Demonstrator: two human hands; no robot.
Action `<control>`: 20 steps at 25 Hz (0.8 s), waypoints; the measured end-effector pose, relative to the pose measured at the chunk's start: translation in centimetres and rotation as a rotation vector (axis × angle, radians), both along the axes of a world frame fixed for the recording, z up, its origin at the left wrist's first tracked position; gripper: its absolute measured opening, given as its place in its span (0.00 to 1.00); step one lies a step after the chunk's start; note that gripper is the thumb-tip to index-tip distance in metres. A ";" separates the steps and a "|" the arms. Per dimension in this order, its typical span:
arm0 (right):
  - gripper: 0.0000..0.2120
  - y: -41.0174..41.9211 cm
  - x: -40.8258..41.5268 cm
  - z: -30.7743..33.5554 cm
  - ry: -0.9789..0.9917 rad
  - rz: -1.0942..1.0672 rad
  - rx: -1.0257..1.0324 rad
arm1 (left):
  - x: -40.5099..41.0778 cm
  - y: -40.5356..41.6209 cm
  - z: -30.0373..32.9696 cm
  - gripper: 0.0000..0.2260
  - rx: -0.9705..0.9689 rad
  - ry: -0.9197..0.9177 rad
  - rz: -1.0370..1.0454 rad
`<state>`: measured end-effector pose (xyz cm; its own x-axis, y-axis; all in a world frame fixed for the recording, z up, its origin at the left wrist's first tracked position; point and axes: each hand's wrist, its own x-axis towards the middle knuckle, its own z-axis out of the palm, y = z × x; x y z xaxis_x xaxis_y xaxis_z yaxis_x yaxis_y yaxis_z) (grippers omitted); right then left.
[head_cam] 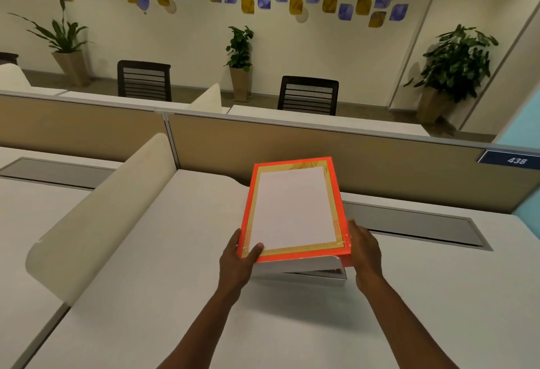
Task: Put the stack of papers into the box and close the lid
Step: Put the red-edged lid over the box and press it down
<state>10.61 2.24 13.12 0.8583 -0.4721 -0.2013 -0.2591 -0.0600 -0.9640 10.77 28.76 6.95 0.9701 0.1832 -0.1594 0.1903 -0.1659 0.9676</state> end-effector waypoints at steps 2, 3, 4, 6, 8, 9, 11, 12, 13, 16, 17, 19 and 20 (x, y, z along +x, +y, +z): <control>0.14 -0.7 -0.3 -2.2 -0.019 0.052 -0.034 | -0.1 -0.4 -0.7 0.36 0.054 0.018 -0.008; 0.13 -0.9 -0.5 -3.3 -0.018 0.076 -0.040 | -0.1 -0.6 -1.0 0.37 0.077 0.023 -0.015; 0.13 -1.0 -0.8 -4.3 -0.009 0.085 -0.041 | -0.2 -0.8 -1.2 0.37 0.101 0.023 -0.022; 0.14 -1.1 -1.1 -6.2 0.018 0.093 -0.045 | -0.2 -1.0 -1.8 0.37 0.140 0.022 -0.036; 0.16 -1.2 -1.5 -8.0 0.041 0.102 -0.060 | -0.1 -1.0 -2.3 0.36 0.178 0.023 -0.056; 0.16 -1.2 -1.6 -8.6 0.046 0.102 -0.062 | -0.1 -0.9 -2.4 0.36 0.201 0.025 -0.068; 0.18 -1.2 -1.7 -9.3 0.045 0.107 -0.069 | 0.3 -1.0 -2.7 0.37 0.234 0.021 -0.090; 0.20 -1.1 -1.6 -9.5 0.045 0.108 -0.072 | 0.6 -1.1 -2.8 0.37 0.248 0.016 -0.099; 0.21 -1.0 -1.5 -9.6 0.050 0.106 -0.075 | 0.8 -1.4 -2.8 0.37 0.263 0.014 -0.104; 0.22 -0.8 -0.7 -9.8 0.080 0.090 -0.115 | 1.8 -1.8 -3.0 0.38 0.279 0.018 -0.099; 0.22 -0.9 -0.5 -9.8 0.090 0.092 -0.134 | 2.1 -1.9 -3.1 0.38 0.282 0.021 -0.097; 0.22 -1.1 0.1 -9.9 0.101 0.108 -0.164 | 2.6 -2.0 -3.3 0.38 0.286 0.028 -0.095; 0.22 -1.1 0.4 -9.9 0.102 0.118 -0.181 | 2.8 -2.0 -3.3 0.38 0.288 0.032 -0.092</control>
<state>11.06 1.10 3.24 0.8892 -0.4060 -0.2111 -0.3357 -0.2653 -0.9038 13.56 26.77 3.60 0.9800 0.1368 -0.1444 0.1914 -0.4502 0.8722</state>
